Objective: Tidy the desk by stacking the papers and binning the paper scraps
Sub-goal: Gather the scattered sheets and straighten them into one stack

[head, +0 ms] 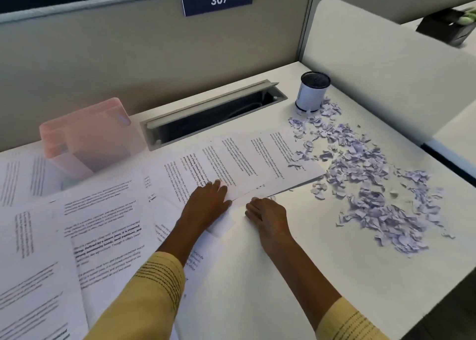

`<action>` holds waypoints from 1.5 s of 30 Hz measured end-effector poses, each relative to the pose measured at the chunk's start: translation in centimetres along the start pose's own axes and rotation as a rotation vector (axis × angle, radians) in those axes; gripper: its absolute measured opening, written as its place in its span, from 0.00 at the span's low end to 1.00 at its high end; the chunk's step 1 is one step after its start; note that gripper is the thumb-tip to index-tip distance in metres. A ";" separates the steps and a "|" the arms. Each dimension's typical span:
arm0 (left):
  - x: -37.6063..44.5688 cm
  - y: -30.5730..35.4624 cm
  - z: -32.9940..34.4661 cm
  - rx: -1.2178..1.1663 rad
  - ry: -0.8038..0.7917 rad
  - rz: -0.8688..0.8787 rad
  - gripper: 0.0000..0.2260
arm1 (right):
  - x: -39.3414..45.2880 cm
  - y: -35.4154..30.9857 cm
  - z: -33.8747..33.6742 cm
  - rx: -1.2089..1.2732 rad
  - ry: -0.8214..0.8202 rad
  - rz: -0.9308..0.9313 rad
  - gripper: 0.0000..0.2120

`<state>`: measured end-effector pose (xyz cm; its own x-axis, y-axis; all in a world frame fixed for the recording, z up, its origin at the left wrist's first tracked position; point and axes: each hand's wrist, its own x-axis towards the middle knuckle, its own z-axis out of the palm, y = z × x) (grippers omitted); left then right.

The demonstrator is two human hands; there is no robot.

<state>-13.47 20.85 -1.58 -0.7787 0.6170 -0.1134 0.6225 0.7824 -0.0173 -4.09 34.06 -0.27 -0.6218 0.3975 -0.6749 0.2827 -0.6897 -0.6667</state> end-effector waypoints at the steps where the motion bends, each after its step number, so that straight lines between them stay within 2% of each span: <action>1: 0.2 0.0 0.3 0.081 0.066 0.060 0.20 | -0.1 0.0 -0.1 -0.006 0.000 0.009 0.23; 4: 0.1 0.0 1.4 0.239 0.102 0.152 0.10 | -0.1 0.1 -0.3 -0.052 0.001 0.014 0.21; 9: -0.4 0.9 0.8 0.169 0.172 0.154 0.15 | -0.3 0.4 -0.4 -0.044 -0.006 0.007 0.22; 13: -0.2 1.3 1.3 0.092 0.181 0.160 0.16 | -0.6 0.6 -0.6 -0.012 -0.031 -0.002 0.08; 15: 0.1 1.3 1.3 0.101 0.185 0.180 0.16 | -0.6 0.6 -0.9 -0.001 -0.040 -0.005 0.06; 19: 0.6 2.0 0.6 0.215 0.196 0.201 0.13 | -0.4 0.8 -1.5 0.016 -0.023 0.007 0.16; 21: 0.5 2.4 0.3 0.233 0.229 0.224 0.14 | -0.3 0.7 -1.6 -0.004 -0.019 0.010 0.18; 23: 0.3 2.8 0.1 0.212 0.267 0.244 0.15 | 0.0 0.7 -1.5 -0.047 -0.015 -0.008 0.20; 27: -0.1 3.8 -0.9 0.119 0.378 0.257 0.15 | 0.1 0.0 0.3 -0.071 -0.040 -0.092 0.32; 30: -0.5 4.6 -1.4 0.029 0.409 0.270 0.11 | 0.3 -1.2 1.5 0.053 -0.042 -0.080 0.24; 32: -0.9 5.0 -1.5 -0.004 0.411 0.323 0.05 | 0.9 -1.6 1.9 0.090 0.033 -0.056 0.22; 35: -1.7 4.6 -2.4 -0.059 0.462 0.367 0.12 | 1.2 -2.1 2.1 0.117 0.133 -0.074 0.13; 37: -2.3 3.6 -3.6 -0.096 0.535 0.321 0.16 | 1.0 -2.8 1.9 0.218 0.103 -0.072 0.13; 39: -3.1 2.0 -5.1 -0.185 0.599 0.186 0.17 | 0.4 -3.7 1.7 0.350 0.063 -0.069 0.17; 43: -4.5 -1.6 -7.8 -0.470 0.648 -0.266 0.22 | -1.1 -5.1 1.8 0.500 -0.023 -0.038 0.16; 45: -5.2 -2.2 -9.1 -0.743 0.574 -0.526 0.29 | -2.0 -5.3 2.3 0.552 -0.078 -0.032 0.14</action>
<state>-11.56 16.68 8.13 -0.9757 -0.0161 0.2183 0.1456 0.6969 0.7022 -6.00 35.56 5.33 -0.6820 0.3922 -0.6173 -0.1492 -0.9009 -0.4076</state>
